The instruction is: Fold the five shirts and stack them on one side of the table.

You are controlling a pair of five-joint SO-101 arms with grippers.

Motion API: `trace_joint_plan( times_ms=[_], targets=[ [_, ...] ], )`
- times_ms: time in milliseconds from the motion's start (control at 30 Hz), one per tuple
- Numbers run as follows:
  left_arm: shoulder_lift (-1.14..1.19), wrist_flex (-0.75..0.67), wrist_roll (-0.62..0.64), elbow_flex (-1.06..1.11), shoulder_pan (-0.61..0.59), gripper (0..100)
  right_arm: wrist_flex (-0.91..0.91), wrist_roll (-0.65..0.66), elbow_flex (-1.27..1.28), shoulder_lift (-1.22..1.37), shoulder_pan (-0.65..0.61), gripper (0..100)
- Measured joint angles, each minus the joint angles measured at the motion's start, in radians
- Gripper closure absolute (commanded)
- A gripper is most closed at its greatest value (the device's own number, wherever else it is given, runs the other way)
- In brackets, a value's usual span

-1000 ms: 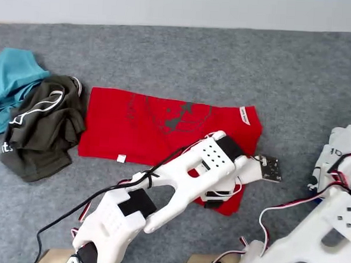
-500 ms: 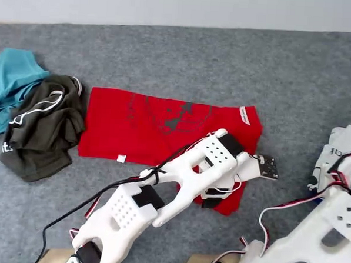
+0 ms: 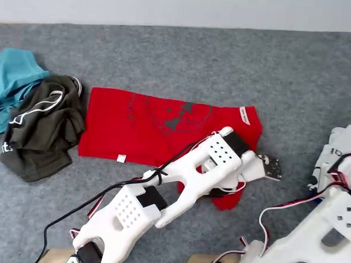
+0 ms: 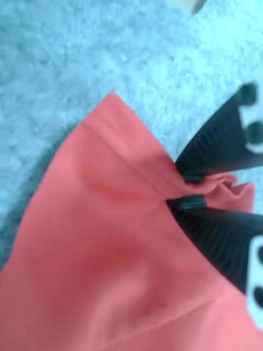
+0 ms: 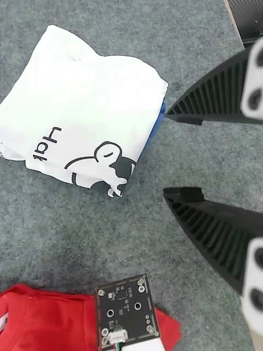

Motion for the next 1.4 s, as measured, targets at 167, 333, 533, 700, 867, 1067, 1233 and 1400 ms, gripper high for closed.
trace_joint_plan(
  times_ms=[167, 333, 533, 700, 867, 1067, 1233, 1400],
  targets=[
    [0.0, 0.002, 0.0, -0.044, -0.011, 99, 0.0, 0.0, 0.0, 0.0, 0.0, 80.0],
    [0.0, 0.002, 0.0, -0.11, -0.072, 99, 0.0, 0.0, 0.0, 0.0, 0.0, 80.0],
    [0.0, -0.009, 0.0, -0.181, -0.158, 99, 0.0, 0.0, 0.0, 0.0, 0.0, 80.0],
    [0.0, -0.068, 0.0, -0.183, -0.207, 99, 0.0, 0.0, 0.0, 0.0, 0.0, 80.0],
    [0.031, -0.083, -0.003, -0.233, -0.226, 99, 0.0, 0.0, 0.0, 0.0, 0.0, 80.0],
    [0.141, -0.066, -0.003, -0.384, -0.262, 99, 0.0, 0.0, 0.011, 0.0, 0.0, 80.0],
    [0.206, -0.026, -0.005, -0.531, -0.281, 91, 0.0, 0.0, 0.011, 0.0, 0.0, 80.0],
    [0.229, -0.025, -0.005, -0.597, -0.31, 86, 0.0, 0.0, 0.011, 0.0, 0.0, 80.0]
  ],
)
